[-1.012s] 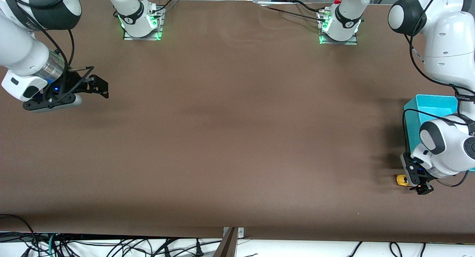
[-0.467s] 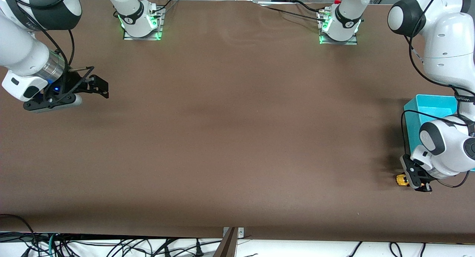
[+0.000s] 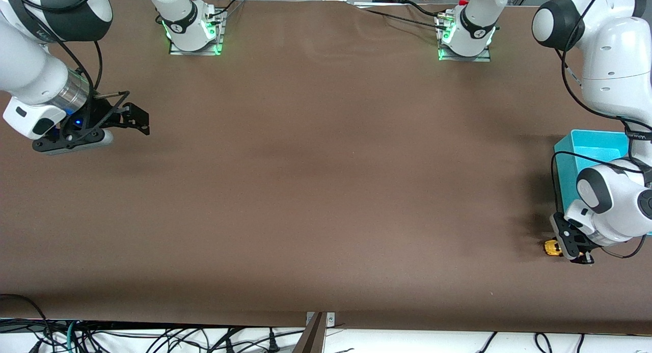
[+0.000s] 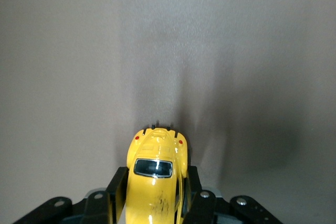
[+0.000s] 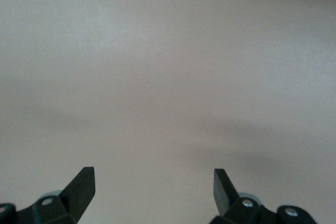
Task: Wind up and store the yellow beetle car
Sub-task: 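Lift the car with the left gripper over the cyan bin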
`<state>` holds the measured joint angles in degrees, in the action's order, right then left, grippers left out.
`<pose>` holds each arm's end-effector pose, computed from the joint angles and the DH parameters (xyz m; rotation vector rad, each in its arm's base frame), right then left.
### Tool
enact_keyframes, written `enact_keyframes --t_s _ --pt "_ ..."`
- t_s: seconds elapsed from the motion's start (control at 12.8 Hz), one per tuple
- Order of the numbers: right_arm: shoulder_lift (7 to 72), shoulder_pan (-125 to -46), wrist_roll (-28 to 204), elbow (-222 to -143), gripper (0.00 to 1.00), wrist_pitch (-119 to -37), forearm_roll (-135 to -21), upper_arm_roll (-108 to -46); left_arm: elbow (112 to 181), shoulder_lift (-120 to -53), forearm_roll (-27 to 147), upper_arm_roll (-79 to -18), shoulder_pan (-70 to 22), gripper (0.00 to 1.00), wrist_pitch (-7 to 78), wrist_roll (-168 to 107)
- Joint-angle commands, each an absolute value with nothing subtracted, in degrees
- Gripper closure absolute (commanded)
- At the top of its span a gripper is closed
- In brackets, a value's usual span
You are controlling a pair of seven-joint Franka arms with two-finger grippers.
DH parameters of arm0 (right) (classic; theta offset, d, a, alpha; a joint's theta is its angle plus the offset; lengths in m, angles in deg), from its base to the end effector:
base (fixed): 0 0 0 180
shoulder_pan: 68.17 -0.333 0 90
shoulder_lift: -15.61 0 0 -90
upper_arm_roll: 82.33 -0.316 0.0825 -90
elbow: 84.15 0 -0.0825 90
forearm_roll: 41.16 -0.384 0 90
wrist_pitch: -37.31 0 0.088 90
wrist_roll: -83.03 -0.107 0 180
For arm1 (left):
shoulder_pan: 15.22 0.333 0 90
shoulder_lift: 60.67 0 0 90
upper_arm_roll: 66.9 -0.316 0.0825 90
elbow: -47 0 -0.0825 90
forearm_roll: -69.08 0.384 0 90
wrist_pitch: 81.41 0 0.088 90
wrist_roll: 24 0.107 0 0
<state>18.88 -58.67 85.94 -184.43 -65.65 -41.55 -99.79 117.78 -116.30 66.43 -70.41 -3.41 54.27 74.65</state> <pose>0.5743 0.0772 0.5276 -3.1044 -0.2923 0.0136 0.7459 0.1899 0.1912 -2.2370 1.9913 -0.1170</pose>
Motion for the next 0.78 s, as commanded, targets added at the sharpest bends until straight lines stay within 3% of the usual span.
enact_keyframes --t_s 0.0,0.39,0.7 --pt "16.8 -59.4 86.0 -185.9 0.0 -65.3 -42.5 -99.0 116.4 -114.4 64.3 -70.5 -5.0 1.0 49.1 72.1" --pt "12.3 -59.7 86.4 -185.8 0.0 -62.4 -42.5 -96.7 116.5 -108.9 63.6 -70.9 -5.9 1.0 38.9 70.6" --pt "10.4 -65.4 86.7 -185.5 0.0 -60.3 -42.3 -89.1 116.6 -102.4 63.8 -74.9 -4.6 1.0 26.3 77.9"
